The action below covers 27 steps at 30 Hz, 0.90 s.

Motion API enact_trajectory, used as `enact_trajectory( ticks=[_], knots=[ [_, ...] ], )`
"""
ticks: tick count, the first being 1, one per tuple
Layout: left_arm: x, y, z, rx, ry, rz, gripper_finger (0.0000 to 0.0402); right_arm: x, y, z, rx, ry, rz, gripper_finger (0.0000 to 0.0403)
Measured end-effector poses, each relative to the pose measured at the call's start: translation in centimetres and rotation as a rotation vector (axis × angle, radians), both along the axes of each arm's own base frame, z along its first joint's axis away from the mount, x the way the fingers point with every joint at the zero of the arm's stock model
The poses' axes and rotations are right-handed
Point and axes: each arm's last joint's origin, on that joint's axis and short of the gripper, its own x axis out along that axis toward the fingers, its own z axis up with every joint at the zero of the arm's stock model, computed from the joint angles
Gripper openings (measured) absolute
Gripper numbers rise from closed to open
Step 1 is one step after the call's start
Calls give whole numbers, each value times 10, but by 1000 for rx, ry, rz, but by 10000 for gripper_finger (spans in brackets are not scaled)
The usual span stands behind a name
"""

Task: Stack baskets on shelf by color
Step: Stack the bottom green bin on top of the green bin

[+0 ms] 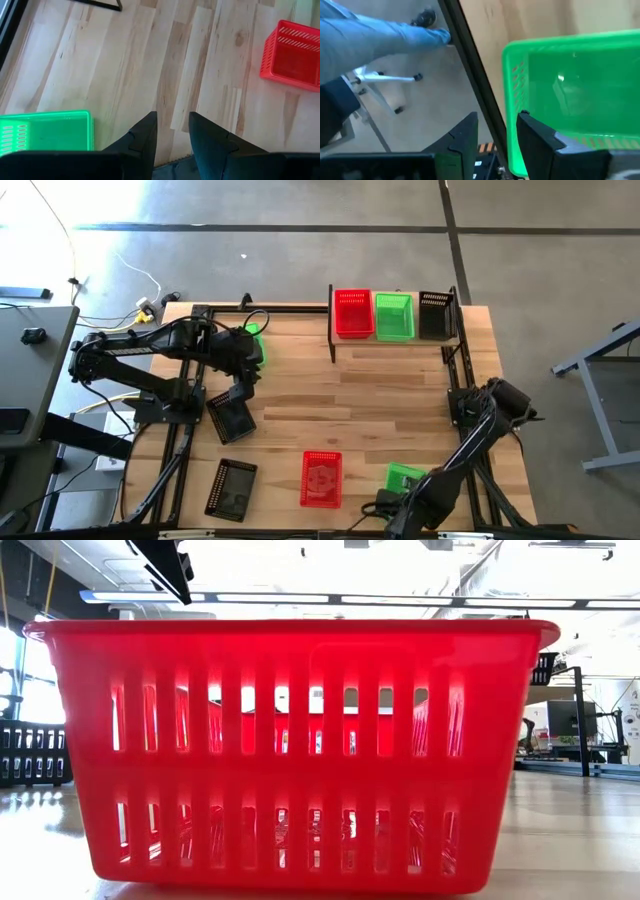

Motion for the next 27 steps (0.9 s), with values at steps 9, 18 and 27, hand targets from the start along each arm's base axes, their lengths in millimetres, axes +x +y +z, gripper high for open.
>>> enact_trajectory(
  ticks=[9,18,27],
  knots=[
    [0,0,0,0,0,0,101,2,12,-28,-18,57,-4,119],
    [0,0,0,0,-1,0,101,4,11,-29,-13,90,-39,119],
    [2,0,1,4,-21,0,101,12,17,-5,-13,11,-39,119]
  ],
)
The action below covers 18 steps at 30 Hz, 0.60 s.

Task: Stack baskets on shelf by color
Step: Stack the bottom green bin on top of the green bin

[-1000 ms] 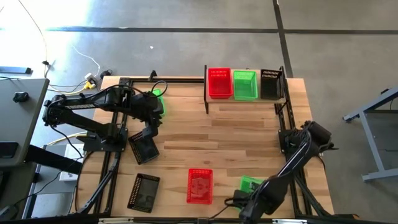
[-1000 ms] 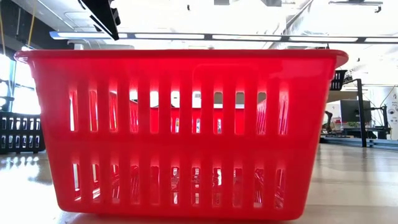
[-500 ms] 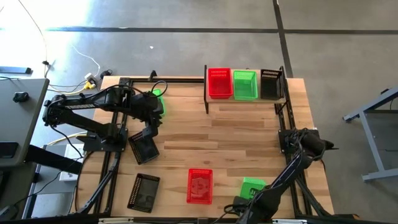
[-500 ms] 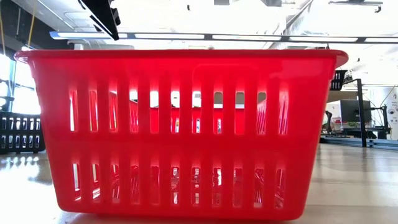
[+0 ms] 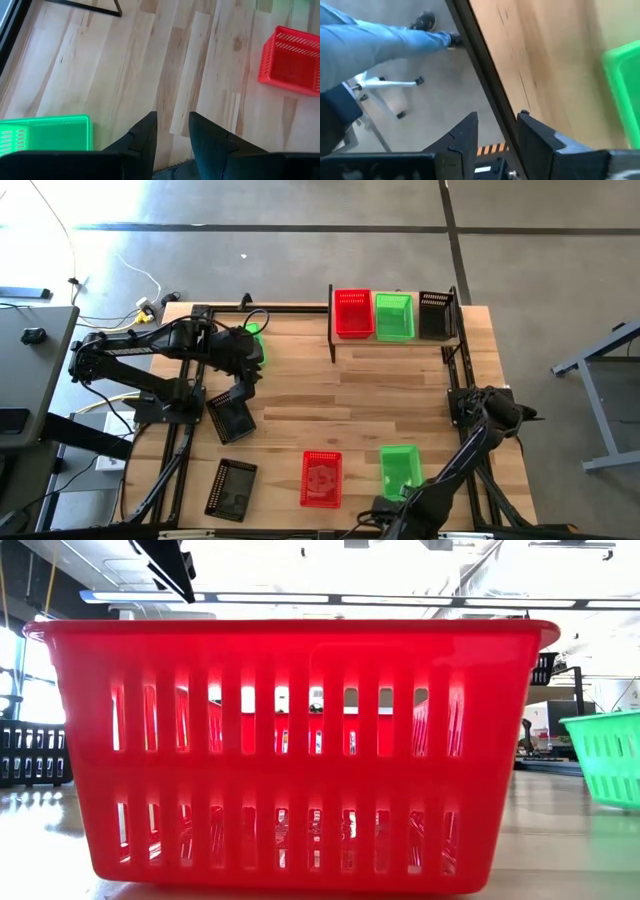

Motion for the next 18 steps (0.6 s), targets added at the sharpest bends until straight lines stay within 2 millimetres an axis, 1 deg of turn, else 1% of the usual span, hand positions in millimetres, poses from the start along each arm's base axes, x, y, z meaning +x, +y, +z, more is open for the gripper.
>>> enact_trajectory(
  ticks=[3,6,9,11,14,18],
  knots=[
    [0,0,0,0,0,0,101,0,-3,12,-83,-22,-18,119],
    [0,0,0,0,0,0,101,-4,-11,23,-215,-24,-34,119],
    [0,0,0,0,0,0,101,-9,-20,28,-327,-6,18,119],
    [0,0,0,0,0,0,101,-11,-23,25,-353,21,77,119],
    [0,0,0,0,1,0,101,-14,-23,17,-332,65,155,119],
    [0,0,0,0,1,0,101,-16,-24,5,-308,96,187,119]
  ],
)
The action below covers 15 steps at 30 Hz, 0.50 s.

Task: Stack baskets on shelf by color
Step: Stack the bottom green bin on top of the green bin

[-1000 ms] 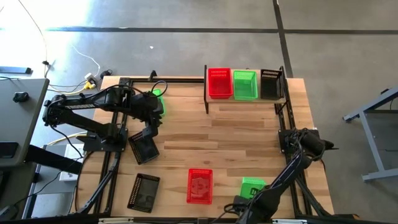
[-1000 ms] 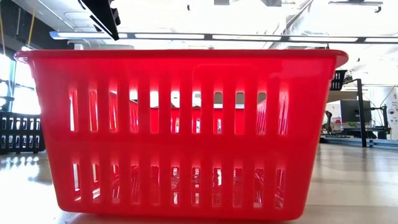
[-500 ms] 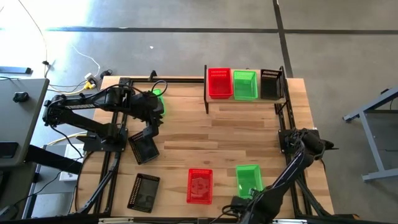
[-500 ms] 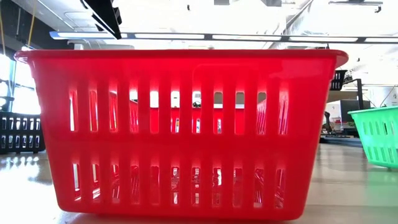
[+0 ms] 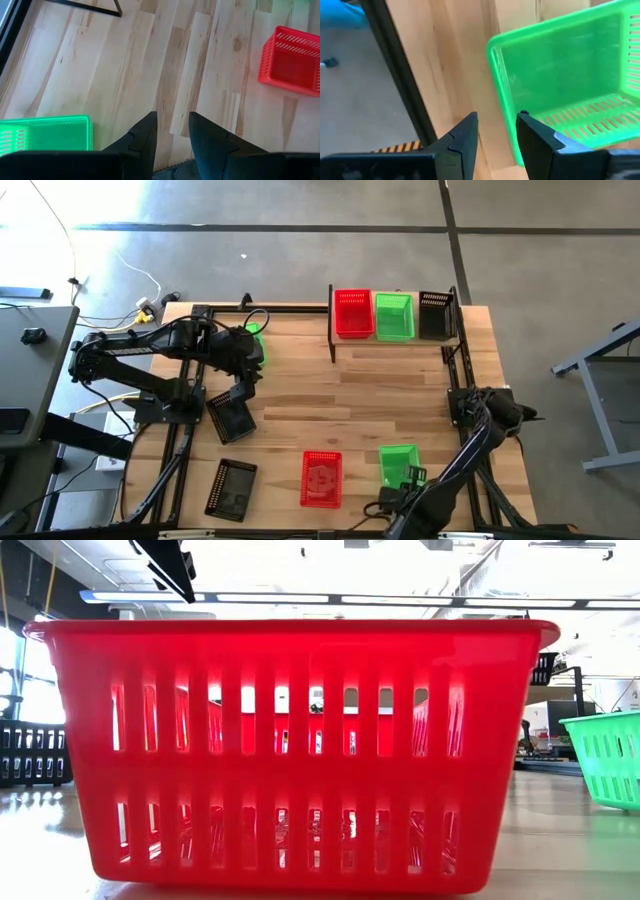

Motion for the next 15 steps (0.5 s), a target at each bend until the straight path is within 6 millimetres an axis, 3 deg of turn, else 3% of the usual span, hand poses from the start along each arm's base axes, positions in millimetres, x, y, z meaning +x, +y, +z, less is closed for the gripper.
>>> enact_trajectory(
  ticks=[6,15],
  knots=[
    [0,0,0,0,0,0,101,0,-9,-13,-38,32,-5,119],
    [0,0,0,0,0,0,101,1,-13,-37,39,66,-12,110]
  ],
)
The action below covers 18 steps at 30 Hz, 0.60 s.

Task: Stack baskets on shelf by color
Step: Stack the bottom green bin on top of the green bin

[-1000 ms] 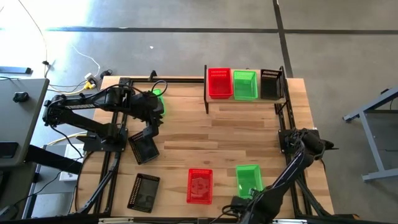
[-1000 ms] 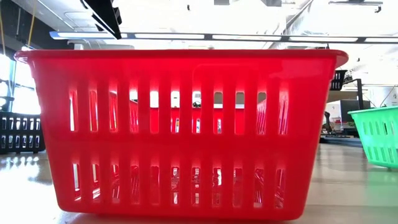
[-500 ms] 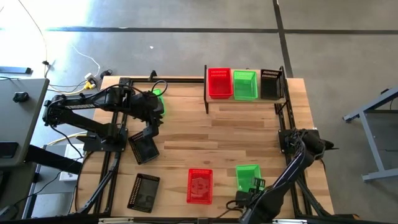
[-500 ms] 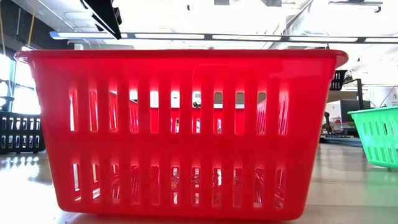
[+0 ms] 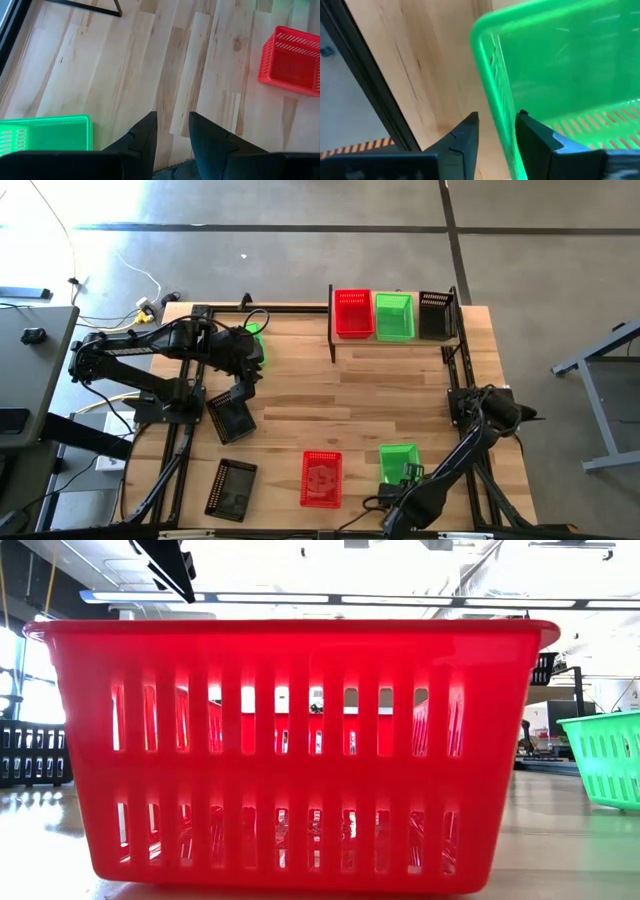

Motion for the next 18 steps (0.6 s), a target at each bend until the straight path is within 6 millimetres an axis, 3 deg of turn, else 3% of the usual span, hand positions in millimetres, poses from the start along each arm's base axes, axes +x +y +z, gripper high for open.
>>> enact_trajectory(
  ticks=[7,18],
  knots=[
    [0,0,0,0,0,0,101,14,-4,8,36,-20,-11,13],
    [0,0,0,0,0,0,101,38,-14,47,20,-100,-53,4]
  ],
)
